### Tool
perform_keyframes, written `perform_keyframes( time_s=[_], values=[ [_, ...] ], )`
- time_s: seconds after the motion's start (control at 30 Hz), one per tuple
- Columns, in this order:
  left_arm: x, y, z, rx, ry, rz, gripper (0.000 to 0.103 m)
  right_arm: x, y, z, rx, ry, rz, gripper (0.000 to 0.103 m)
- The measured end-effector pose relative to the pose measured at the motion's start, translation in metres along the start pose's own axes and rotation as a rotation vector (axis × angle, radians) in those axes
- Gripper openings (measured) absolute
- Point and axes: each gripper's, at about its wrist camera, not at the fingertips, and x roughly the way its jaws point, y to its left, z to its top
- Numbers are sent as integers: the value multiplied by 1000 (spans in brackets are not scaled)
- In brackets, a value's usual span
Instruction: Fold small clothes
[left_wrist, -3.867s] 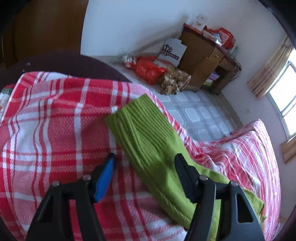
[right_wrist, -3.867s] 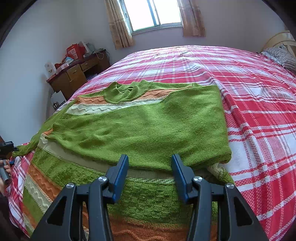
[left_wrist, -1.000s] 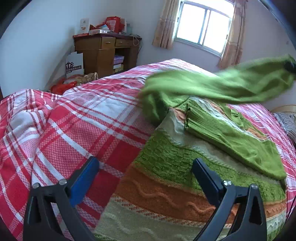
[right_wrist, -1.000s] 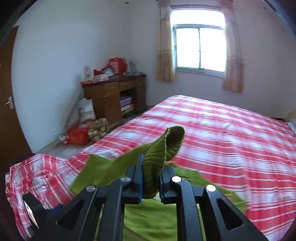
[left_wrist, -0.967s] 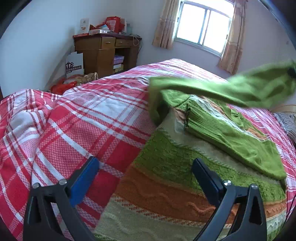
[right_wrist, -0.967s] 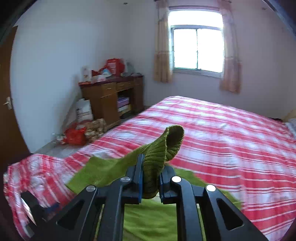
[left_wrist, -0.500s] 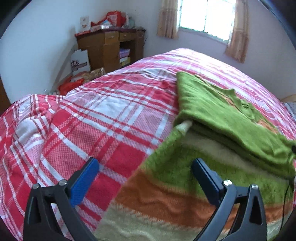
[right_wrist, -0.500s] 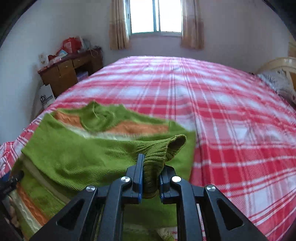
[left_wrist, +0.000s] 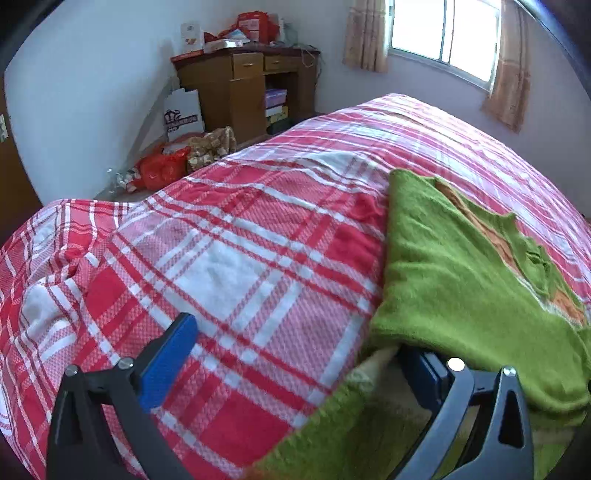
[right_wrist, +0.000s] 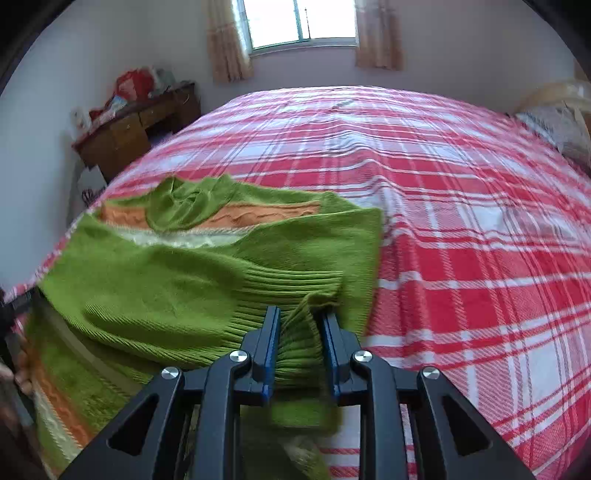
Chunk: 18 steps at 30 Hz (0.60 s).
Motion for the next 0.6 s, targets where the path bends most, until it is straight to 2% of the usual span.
perform_keyframes(
  time_s=[0.1, 0.2, 0.27, 0.4, 0.47, 0.53, 0.6],
  values=[
    [-8, 8, -6, 33, 16, -18, 103, -15, -16, -3, 48, 5, -18, 26],
    [-22, 25, -14, -11, 21, -54, 103, -48, -31, -12, 92, -78, -119, 26],
    [-34, 26, -13, -15, -8, -68, 103, -65, -32, -13, 75, -139, -137, 26],
    [-56, 1, 3, 49, -103, -96, 103, -77, -2, -3, -50, -169, -95, 26],
    [-54, -18, 13, 98, -141, -76, 103, -70, 19, 4, -107, -165, -56, 26],
    [-36, -33, 19, 125, -127, -44, 103, -53, 35, 7, -142, -138, -15, 26],
    [-16, -37, 19, 136, -68, -9, 103, -28, 43, 6, -151, -66, 3, 26]
  ],
)
